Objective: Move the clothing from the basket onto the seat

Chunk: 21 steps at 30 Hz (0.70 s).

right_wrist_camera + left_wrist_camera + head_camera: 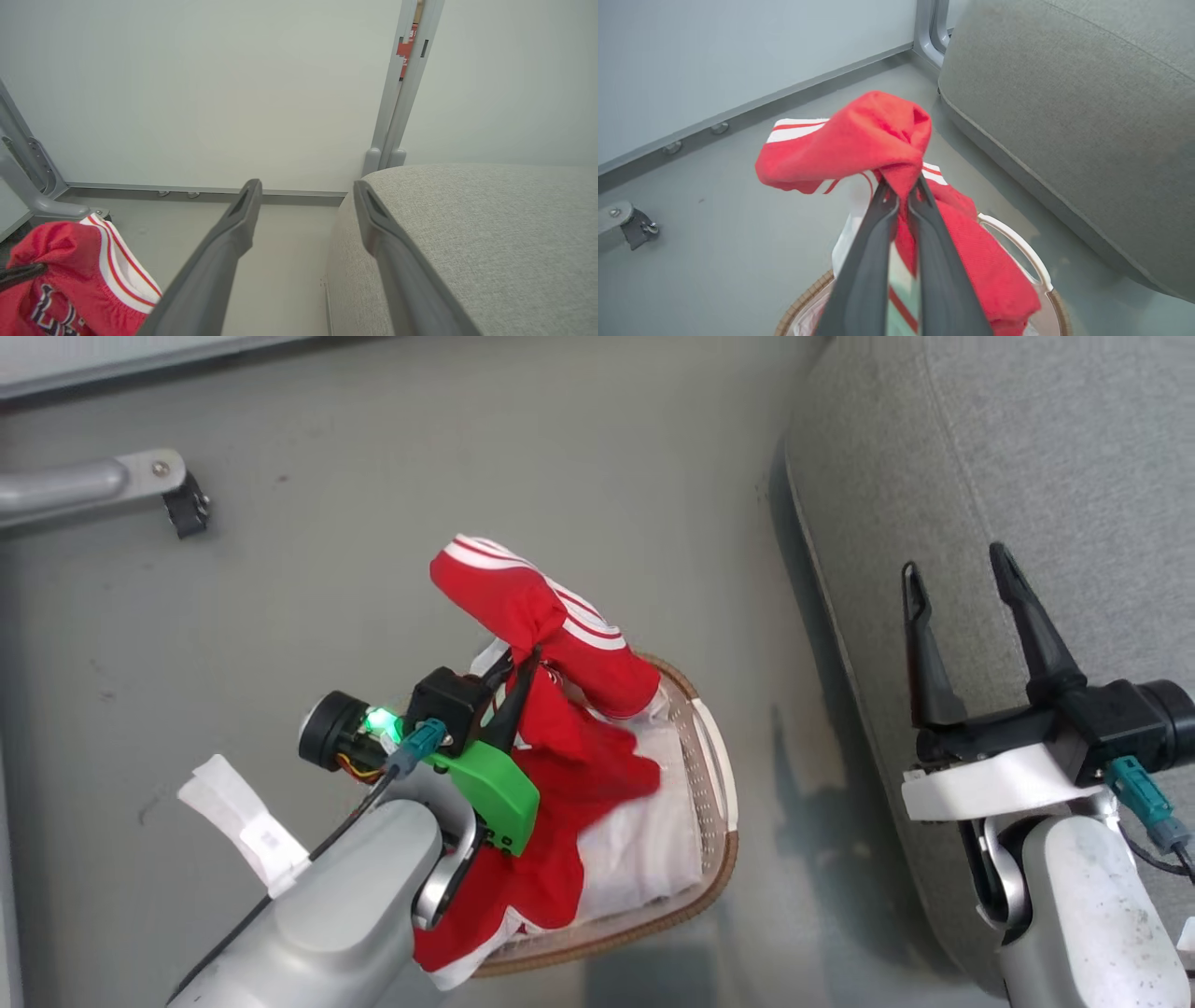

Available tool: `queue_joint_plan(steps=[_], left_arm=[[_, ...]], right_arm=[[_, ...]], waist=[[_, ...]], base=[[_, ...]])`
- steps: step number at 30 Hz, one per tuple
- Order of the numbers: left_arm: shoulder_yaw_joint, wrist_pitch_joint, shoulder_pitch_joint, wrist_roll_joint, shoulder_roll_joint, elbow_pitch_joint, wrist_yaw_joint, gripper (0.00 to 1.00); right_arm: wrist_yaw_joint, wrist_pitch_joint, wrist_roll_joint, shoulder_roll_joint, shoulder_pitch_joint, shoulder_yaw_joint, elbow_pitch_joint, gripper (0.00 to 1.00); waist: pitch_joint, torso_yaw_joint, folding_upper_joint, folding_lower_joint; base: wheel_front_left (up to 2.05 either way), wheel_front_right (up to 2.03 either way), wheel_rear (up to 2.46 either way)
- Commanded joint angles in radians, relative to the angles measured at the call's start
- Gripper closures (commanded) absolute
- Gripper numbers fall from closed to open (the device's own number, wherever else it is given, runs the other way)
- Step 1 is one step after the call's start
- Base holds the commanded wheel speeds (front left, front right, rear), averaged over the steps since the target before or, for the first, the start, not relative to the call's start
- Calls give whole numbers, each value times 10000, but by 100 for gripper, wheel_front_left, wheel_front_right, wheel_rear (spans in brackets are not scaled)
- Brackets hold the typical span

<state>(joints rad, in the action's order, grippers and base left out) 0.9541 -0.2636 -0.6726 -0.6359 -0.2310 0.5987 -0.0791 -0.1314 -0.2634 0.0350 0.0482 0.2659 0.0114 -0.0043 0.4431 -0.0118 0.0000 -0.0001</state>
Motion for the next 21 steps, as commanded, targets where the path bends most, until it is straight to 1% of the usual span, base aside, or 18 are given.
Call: queue_joint_plan(steps=[1,7,12,17,21], left_arm=[[-97,-11,141,176,-220,-293,26,100],[-214,179,-539,581,-1079,-1452,151,100],[-421,767,-1247,686,-1709,-2570,19,100],[-642,1462,-1825,513,-2108,-3480,68,100],[-694,1899,-2317,683,-2292,-3951,10,100]], right_arm=[[13,-21,-12,40,-263,52,95,0],[14,-21,11,40,-608,338,305,0],[14,-21,47,38,-757,543,439,0],[12,-21,27,40,-741,816,544,0],[14,-21,45,38,-673,991,601,0]], waist=[[-1720,423,0,1],[-2567,376,0,1],[-3067,295,0,1],[-3290,206,0,1],[-3355,158,0,1]], base=[[0,0,0],[0,0,0],[0,0,0],[0,0,0],[0,0,0]])
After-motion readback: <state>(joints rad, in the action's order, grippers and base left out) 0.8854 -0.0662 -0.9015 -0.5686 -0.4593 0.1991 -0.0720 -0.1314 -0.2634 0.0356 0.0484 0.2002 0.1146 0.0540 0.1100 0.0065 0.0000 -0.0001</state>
